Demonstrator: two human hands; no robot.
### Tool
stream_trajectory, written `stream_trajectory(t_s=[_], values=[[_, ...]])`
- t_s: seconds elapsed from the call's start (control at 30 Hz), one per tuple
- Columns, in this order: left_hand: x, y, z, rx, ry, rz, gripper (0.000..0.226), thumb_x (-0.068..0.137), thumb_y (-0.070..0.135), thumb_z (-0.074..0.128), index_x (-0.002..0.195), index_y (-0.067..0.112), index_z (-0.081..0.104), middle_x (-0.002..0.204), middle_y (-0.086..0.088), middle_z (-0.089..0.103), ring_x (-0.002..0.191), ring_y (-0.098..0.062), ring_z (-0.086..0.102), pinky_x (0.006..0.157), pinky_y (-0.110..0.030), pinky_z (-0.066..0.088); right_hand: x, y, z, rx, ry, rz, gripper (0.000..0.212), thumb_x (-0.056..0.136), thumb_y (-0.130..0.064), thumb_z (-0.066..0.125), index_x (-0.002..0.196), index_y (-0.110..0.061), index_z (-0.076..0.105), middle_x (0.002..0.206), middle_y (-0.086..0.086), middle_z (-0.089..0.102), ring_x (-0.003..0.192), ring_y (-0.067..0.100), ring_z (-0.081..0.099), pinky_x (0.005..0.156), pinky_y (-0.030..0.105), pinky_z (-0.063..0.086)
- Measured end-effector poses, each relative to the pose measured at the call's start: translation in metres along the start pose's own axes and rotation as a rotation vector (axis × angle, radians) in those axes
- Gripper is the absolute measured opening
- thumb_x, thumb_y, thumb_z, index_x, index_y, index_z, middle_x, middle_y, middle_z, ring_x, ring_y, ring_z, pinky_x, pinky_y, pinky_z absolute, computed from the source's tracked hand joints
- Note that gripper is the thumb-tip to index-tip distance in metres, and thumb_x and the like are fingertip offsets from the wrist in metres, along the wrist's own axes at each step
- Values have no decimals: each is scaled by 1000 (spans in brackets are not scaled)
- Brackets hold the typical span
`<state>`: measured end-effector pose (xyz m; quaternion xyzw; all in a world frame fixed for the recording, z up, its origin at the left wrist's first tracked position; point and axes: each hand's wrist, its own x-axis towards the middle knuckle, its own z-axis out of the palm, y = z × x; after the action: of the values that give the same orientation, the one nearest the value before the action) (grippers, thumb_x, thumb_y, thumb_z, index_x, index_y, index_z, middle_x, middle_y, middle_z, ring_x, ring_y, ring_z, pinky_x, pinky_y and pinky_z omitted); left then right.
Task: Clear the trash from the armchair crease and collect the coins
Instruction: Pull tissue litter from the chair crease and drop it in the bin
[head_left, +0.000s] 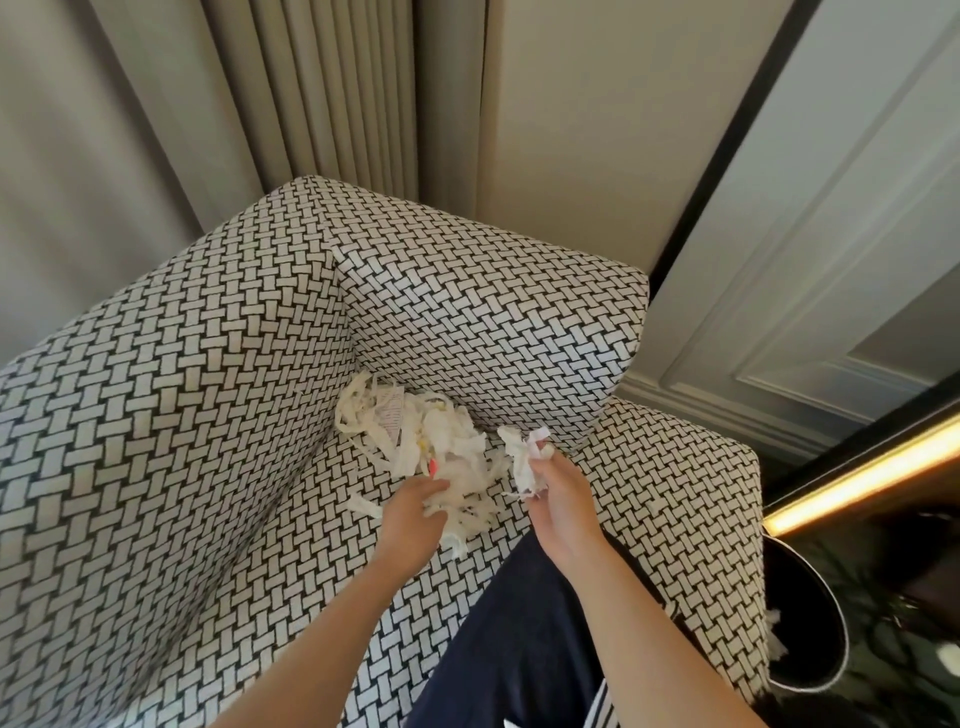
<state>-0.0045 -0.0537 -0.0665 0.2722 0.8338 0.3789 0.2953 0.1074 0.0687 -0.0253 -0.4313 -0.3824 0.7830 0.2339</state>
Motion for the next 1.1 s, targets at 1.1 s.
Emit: stream_trajectory(t_s=[1.1], values=[[5, 237, 247, 73, -634, 335, 29, 90, 7, 53, 107, 29, 63, 110, 7, 53, 77, 0, 50, 50, -2, 42, -42, -88, -321, 171, 549, -2, 28, 91, 1, 51, 118, 4, 54, 123, 25, 55, 120, 35, 51, 105, 43, 40]])
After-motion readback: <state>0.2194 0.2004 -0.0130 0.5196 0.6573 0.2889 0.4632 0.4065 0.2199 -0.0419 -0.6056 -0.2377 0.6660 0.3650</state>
